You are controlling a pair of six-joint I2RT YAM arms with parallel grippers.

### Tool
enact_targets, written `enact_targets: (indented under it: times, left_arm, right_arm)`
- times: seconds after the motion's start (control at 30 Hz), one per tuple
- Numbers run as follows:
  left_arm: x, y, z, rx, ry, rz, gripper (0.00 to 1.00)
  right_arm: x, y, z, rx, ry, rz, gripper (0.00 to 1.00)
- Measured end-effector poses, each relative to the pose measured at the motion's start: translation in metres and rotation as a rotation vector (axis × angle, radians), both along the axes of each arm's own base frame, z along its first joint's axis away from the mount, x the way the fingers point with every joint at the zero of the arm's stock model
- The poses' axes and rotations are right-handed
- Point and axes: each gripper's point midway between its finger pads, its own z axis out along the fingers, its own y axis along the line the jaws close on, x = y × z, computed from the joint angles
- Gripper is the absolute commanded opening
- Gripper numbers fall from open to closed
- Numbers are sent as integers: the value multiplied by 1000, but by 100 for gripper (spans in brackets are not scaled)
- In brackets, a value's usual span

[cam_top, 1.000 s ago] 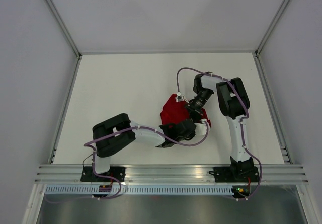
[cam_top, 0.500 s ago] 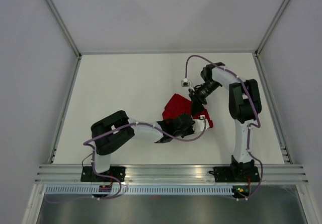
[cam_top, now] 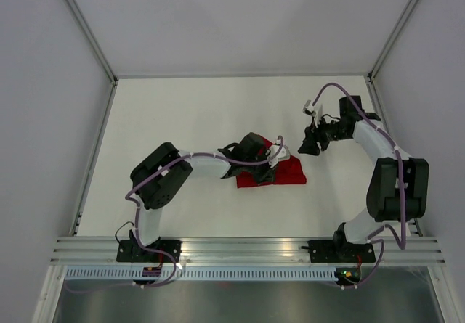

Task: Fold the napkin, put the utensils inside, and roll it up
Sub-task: Roll the napkin at the center of the board.

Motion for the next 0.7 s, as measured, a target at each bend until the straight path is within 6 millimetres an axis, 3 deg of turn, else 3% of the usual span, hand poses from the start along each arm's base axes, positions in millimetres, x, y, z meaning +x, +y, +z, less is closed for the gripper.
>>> enact_targets:
  times: [0.2, 0.33, 0.5, 0.7]
  left_arm:
    - [3, 0, -4, -48, 272, -56, 2]
    - [3, 0, -5, -83, 430, -86, 2]
    - [-6, 1, -7, -114, 605, -120, 2]
    - [-21, 3, -7, -113, 749, -147, 2]
  right_arm:
    - [-47, 9, -19, -72, -123, 49, 65]
    - [-71, 33, -33, -132, -209, 155, 67]
    - [-108, 63, -65, -224, -291, 296, 70]
    - [-121, 77, -93, -351, -397, 360, 71]
